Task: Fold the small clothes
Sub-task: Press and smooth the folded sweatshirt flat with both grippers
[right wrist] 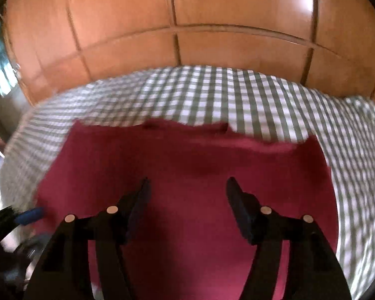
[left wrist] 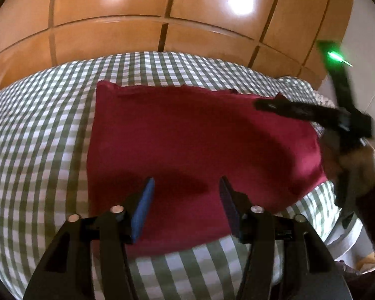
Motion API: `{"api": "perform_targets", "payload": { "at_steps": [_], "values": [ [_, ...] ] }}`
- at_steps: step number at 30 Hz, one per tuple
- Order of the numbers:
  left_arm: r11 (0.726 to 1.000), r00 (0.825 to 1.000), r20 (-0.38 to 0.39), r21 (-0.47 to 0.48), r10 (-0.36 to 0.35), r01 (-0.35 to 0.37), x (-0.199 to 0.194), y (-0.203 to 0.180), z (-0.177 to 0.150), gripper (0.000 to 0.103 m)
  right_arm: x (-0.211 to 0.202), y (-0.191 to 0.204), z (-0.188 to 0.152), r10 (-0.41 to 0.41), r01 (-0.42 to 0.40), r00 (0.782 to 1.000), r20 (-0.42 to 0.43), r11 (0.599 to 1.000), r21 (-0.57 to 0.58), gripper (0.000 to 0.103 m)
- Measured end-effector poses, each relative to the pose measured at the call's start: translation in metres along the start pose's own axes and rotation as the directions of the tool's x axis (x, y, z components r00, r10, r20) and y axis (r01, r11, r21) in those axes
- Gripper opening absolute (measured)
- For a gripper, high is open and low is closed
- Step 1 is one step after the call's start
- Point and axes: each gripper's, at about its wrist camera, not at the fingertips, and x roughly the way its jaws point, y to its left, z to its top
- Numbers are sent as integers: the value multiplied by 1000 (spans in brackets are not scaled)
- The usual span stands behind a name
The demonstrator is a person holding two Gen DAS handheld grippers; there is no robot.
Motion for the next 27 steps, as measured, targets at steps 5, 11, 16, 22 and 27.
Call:
{"api": "perform_targets", "payload": {
  "at_steps": [5,11,16,22,27],
  "values": [
    [1000,1000,16,-19,11,-11,5,8,10,70,50,9,1,-12,5,996,-93,997,-76,18],
    [1000,999,35,-16,22,-21,14,16,23,70,34,3,18,8,-8,1000,-5,1000,-7,3],
    [993,991,-75,-29,113,-115,62,31,30,79,69,5,9,-50,49,997,-64,998,-30,3],
    [988,989,-49,-59,139,-142,58,33,32,79,66,3,5,-51,50,998,-24,998,-24,5],
    [976,978,10,-60,208,-207,34,25,31,79,33,0,3,15,-15,1000,20,1000,14,61]
  ]
}}
